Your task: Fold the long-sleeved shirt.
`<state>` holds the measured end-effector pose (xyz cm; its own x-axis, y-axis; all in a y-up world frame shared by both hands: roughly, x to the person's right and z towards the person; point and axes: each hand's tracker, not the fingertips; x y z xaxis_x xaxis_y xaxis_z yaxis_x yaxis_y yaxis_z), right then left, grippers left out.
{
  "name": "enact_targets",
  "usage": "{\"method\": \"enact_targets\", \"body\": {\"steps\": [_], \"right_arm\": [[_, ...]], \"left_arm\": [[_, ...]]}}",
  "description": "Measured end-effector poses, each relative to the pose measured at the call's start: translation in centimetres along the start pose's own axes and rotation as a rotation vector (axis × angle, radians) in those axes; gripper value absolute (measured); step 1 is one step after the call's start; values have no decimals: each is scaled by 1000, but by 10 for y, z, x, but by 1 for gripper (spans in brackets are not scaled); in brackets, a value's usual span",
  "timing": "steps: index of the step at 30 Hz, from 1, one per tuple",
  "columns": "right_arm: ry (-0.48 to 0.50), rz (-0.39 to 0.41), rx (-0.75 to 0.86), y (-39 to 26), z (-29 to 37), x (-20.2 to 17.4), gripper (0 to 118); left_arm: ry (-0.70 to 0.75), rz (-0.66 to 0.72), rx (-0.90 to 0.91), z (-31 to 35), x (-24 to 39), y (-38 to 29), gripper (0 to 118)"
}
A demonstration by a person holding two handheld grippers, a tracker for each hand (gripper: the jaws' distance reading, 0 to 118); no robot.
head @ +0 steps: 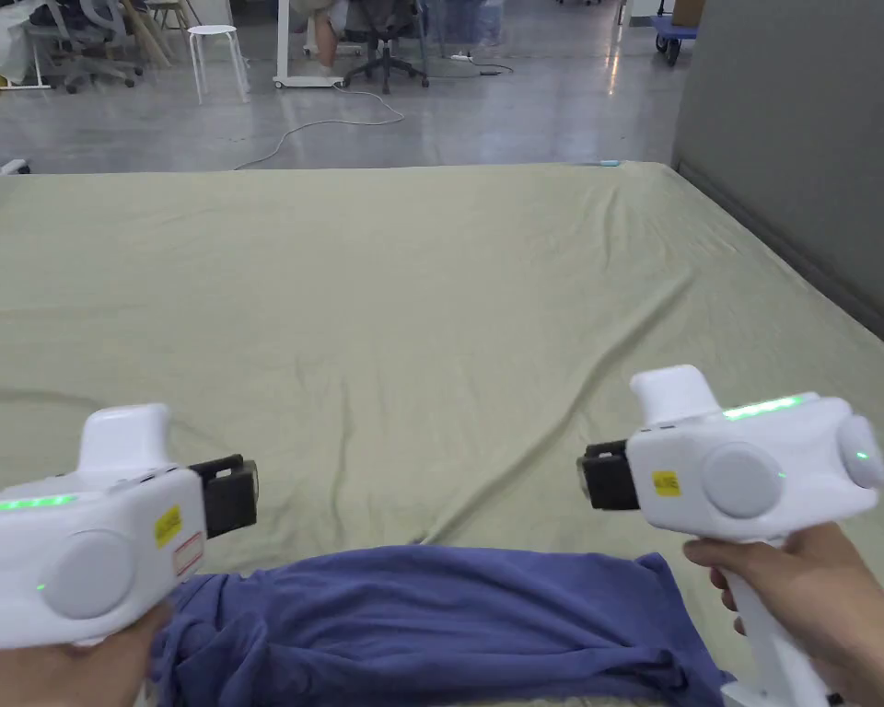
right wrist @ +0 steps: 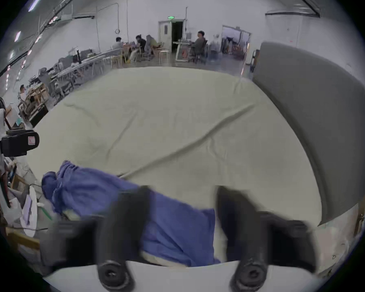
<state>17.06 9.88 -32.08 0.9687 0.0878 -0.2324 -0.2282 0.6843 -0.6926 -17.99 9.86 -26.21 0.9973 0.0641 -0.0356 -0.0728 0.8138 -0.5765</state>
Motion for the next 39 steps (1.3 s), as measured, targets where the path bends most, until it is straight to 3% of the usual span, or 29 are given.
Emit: {"method": "enact_targets", "body": {"steps": [1, 2, 8, 9, 11, 12, 13, 14, 15, 16, 18, 22, 29, 35, 39], "right_arm": [[-30, 14, -6, 2, -7, -7, 23], [-14, 13, 6, 2, -14, -14, 0], [21, -53, 4, -11, -15, -18, 0], [21, -56, 6, -12, -12, -16, 0], [14, -67, 15, -15, -3, -10, 0], [14, -73, 17, -14, -1, -15, 0], [19, -88, 17, -15, 5, -14, 0], [38, -102, 25, -17, 11, -12, 0], [55, -117, 37, -18, 15, -11, 0], [78, -140, 53, -18, 17, -18, 0], [114, -182, 70, -22, 23, -18, 0], [159, -179, 58, -28, 25, -28, 0], [173, -148, 31, -28, 19, -42, 0], [165, -138, 20, -28, 17, -49, 0], [161, -117, 2, -28, 15, -56, 0]], "left_arm": [[3, -34, 15, -7, 6, 0, 33], [7, -41, 7, -15, 10, -4, 0], [-97, -38, -39, -6, -2, 6, 0], [-128, 8, -30, -3, -13, 10, 0], [-298, 264, -20, 4, -54, 17, 0], [-378, 376, -25, 5, -72, 15, 13], [-468, 507, -37, 4, -95, 11, 35], [-559, 577, -67, -1, -116, 4, 78], [-590, 618, -82, -5, -130, -3, 109], [-595, 641, -110, -11, -144, -11, 118], [-517, 722, -56, -20, -168, -26, 118], [-441, 741, -308, -50, -194, -68, 118], [-594, 822, -483, -75, -189, -136, 118], [-800, 905, -436, -130, -185, -155, 118], [-847, 842, -410, -146, -150, -158, 118]]}}
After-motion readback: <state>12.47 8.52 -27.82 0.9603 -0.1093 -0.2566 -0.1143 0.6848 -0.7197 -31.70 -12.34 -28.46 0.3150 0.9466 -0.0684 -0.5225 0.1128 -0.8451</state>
